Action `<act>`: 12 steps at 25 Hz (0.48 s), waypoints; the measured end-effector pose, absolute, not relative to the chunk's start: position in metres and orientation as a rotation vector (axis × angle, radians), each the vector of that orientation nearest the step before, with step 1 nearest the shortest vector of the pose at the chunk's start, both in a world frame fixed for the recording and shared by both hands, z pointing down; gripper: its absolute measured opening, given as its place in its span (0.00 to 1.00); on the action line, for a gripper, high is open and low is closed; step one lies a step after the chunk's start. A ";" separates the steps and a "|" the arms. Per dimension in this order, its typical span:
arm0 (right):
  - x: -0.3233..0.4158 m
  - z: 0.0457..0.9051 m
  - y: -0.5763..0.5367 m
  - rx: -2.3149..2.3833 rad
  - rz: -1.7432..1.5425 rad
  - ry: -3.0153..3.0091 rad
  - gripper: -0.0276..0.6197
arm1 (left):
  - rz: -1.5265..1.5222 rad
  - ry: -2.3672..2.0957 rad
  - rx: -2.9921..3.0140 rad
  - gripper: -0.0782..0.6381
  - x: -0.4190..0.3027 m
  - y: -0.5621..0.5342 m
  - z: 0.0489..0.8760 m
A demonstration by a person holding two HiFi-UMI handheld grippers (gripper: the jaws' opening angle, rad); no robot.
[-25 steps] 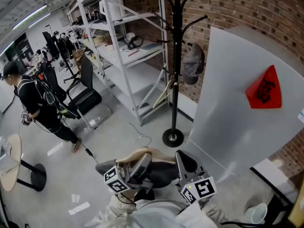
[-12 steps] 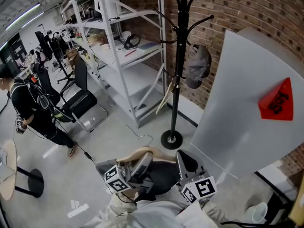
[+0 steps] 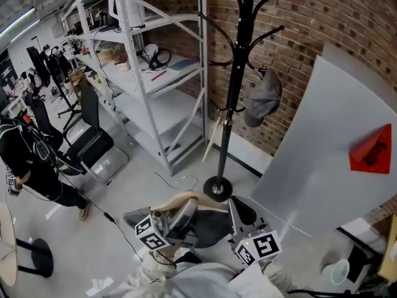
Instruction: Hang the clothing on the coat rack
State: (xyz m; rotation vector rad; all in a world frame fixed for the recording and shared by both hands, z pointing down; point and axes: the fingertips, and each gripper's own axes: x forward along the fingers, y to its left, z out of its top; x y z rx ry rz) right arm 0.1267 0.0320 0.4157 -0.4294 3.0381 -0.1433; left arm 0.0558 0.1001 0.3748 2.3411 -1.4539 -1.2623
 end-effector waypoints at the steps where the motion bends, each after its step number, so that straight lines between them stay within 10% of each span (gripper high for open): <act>1: 0.120 0.415 0.029 -0.449 -0.144 3.036 0.08 | -1.259 -1.441 2.347 0.25 0.048 0.097 0.374; 12: 0.038 0.417 0.011 -0.604 -0.169 3.004 0.08 | -1.202 -1.296 2.405 0.25 -0.033 0.072 0.371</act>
